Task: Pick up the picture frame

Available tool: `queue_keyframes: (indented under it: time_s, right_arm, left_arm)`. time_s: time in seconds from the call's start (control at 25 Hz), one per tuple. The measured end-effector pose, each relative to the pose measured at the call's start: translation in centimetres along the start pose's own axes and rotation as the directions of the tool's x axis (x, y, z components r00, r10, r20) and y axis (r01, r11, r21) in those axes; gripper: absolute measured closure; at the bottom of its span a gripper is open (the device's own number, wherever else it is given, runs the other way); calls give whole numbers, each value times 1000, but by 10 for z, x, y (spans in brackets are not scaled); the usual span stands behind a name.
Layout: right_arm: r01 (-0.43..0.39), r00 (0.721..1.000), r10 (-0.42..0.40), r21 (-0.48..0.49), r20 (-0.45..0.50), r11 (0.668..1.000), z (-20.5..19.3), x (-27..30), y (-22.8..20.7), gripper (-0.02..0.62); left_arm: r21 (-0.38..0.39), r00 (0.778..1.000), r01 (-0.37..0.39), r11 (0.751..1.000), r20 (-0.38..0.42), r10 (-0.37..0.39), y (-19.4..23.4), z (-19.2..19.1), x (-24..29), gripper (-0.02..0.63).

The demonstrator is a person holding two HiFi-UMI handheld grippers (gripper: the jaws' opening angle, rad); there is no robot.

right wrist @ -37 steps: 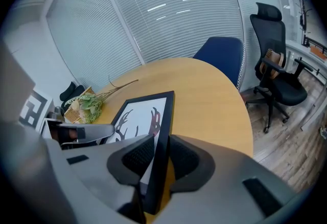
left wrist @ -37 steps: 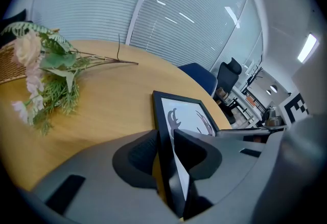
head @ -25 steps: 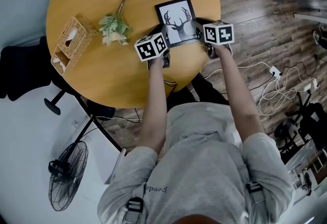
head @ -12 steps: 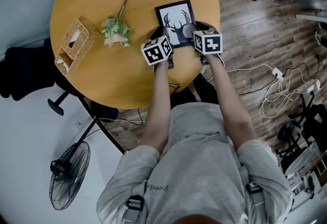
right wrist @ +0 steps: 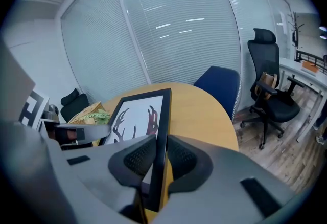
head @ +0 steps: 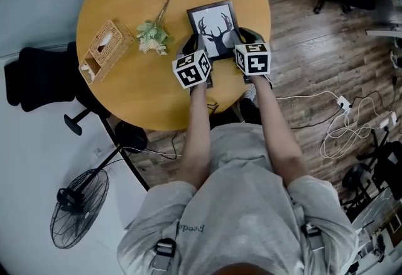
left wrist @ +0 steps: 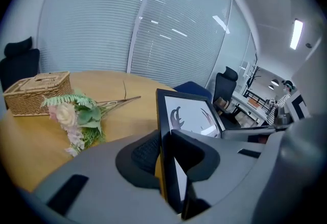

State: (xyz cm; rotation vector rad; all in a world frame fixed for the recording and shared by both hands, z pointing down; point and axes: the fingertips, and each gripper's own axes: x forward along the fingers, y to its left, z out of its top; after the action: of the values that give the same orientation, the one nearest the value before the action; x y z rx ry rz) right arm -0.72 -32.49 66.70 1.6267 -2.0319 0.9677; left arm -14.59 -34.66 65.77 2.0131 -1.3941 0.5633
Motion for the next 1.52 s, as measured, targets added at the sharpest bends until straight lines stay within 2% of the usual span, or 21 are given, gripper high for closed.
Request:
queue_keyframes:
  time_s: [0.28,0.64,1.04,1.52]
  right_arm:
    - [-28,994,32,-37,106,999,42,-36,21,522]
    - [-75,967,93,-84,238,994,82,-83,41,522]
    - [-139,918,175,-125,355,982,121,-128,55,522]
    - [-131,868,219,-221,446,966,159,-178,68,522]
  left_arm:
    - [39,991,-44,998,128,39,-12,45,-46,522]
    - [99,965,-70,993,259,42,-33,89,-102,522]
    - [161,926,-95,982,377,28,-57,127,-153,520]
    - [170,869,-88,982,495,-8,-79,158,-196,520]
